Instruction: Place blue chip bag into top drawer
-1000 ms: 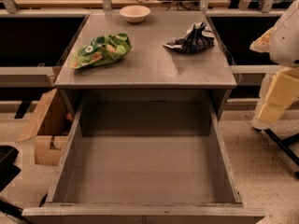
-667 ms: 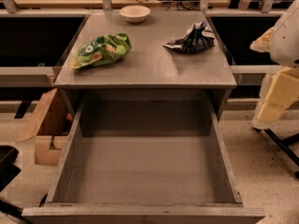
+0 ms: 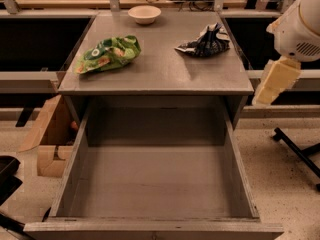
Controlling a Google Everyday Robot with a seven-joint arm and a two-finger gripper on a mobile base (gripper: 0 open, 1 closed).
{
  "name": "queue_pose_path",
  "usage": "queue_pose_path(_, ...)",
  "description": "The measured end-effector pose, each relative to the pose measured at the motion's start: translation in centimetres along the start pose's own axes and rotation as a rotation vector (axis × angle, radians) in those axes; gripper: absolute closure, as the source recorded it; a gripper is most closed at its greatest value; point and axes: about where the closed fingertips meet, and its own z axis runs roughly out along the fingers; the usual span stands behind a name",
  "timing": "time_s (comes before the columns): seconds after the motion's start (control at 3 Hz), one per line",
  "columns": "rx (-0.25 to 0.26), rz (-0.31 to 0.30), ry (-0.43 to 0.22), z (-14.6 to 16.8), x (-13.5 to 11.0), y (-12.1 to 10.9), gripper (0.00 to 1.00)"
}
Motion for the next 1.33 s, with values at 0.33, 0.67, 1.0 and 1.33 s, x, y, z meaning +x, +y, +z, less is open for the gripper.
queue_pose_path(0.33, 0.145, 0.005, -0.017, 2.9, -0.5, -6.3, 0.00)
queue_pose_path(0.67, 0.245, 0.003, -0.077, 5.8, -1.9, -12.7, 0.00)
queue_pose_path(1.0, 0.245, 0.003, -0.077, 5.8, -1.9, -12.7, 0.00)
queue_pose_path(1.33, 0.263, 0.011, -0.163, 8.9, -4.0, -14.5, 0.00)
